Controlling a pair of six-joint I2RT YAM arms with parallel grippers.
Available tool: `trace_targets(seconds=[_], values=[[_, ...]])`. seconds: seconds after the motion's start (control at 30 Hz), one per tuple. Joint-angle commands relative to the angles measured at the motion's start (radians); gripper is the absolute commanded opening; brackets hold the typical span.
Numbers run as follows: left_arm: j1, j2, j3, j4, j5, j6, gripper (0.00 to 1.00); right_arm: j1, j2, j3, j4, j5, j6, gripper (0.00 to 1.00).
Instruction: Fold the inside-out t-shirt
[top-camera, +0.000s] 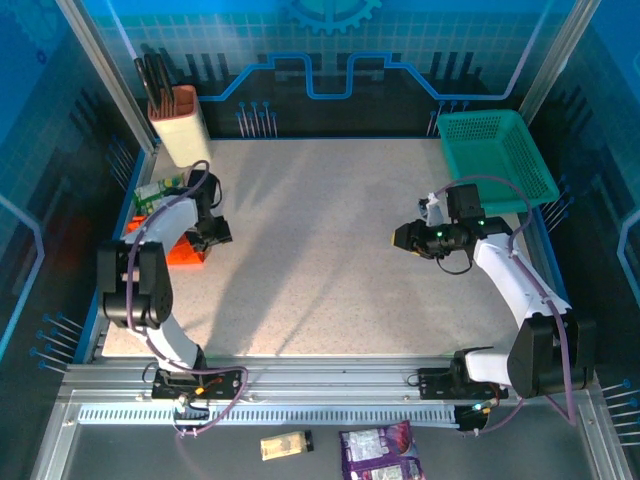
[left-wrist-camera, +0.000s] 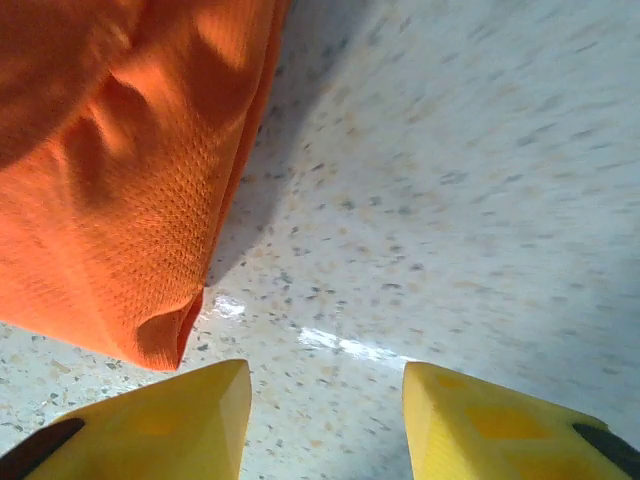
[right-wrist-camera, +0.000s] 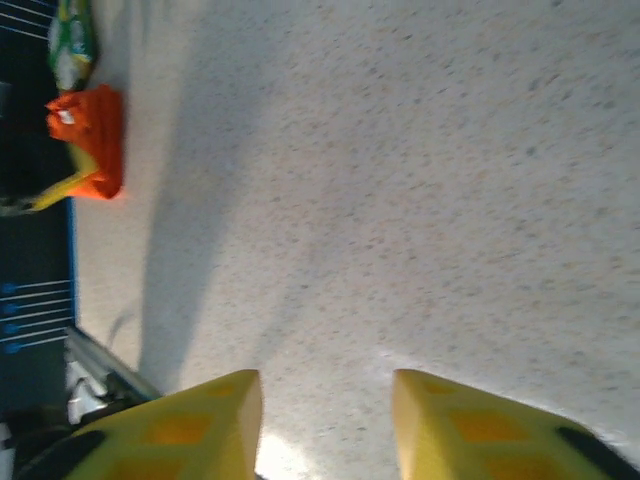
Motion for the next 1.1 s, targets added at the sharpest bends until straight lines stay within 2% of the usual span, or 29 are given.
trace_targets(seconds=[0.0, 0.03, 0.07, 0.1, 0.2, 0.43, 0.57, 0.7, 0.77, 0.8, 0.97, 1.07], values=[[-0.005, -0.080, -0.043, 0.118, 0.050, 0.009, 0.80, 0.008, 0.001, 0.019, 0.014, 0.178, -0.034, 0.59], [-0.004, -0.091, -0.051, 0.144, 0.052, 0.013, 0.91, 0.007, 0.001, 0.018, 0.022, 0.217, -0.036, 0.69], [-0.005, -0.100, -0.059, 0.170, 0.052, 0.014, 0.99, 0.003, 0.003, 0.015, 0.032, 0.263, -0.039, 0.94], [-0.004, -0.107, -0.065, 0.194, 0.045, 0.014, 0.99, 0.000, 0.002, 0.009, 0.048, 0.304, -0.042, 1.00], [-0.005, -0.111, -0.086, 0.259, 0.006, 0.020, 0.99, -0.005, -0.004, -0.007, 0.101, 0.411, -0.058, 1.00], [-0.005, -0.139, -0.221, 0.515, -0.237, 0.083, 0.99, -0.024, -0.019, -0.171, 0.366, 0.705, -0.142, 1.00], [-0.005, -0.185, -0.329, 0.692, -0.328, 0.125, 0.99, -0.048, -0.018, -0.307, 0.604, 0.742, -0.223, 1.00], [-0.004, -0.202, -0.428, 0.882, -0.278, 0.189, 0.99, -0.053, 0.008, -0.423, 0.849, 0.776, -0.321, 1.00], [-0.004, -0.197, -0.477, 0.995, -0.208, 0.252, 0.99, -0.058, 0.031, -0.462, 0.972, 0.784, -0.354, 1.00], [-0.004, -0.192, -0.506, 1.056, -0.190, 0.268, 0.99, -0.062, 0.036, -0.461, 0.976, 0.788, -0.353, 1.00], [0.010, -0.161, -0.566, 1.169, -0.121, 0.287, 0.99, -0.066, 0.062, -0.502, 1.166, 0.744, -0.366, 1.00], [0.010, -0.202, -0.617, 1.215, -0.066, 0.299, 0.99, -0.067, 0.085, -0.515, 1.250, 0.735, -0.369, 1.00]])
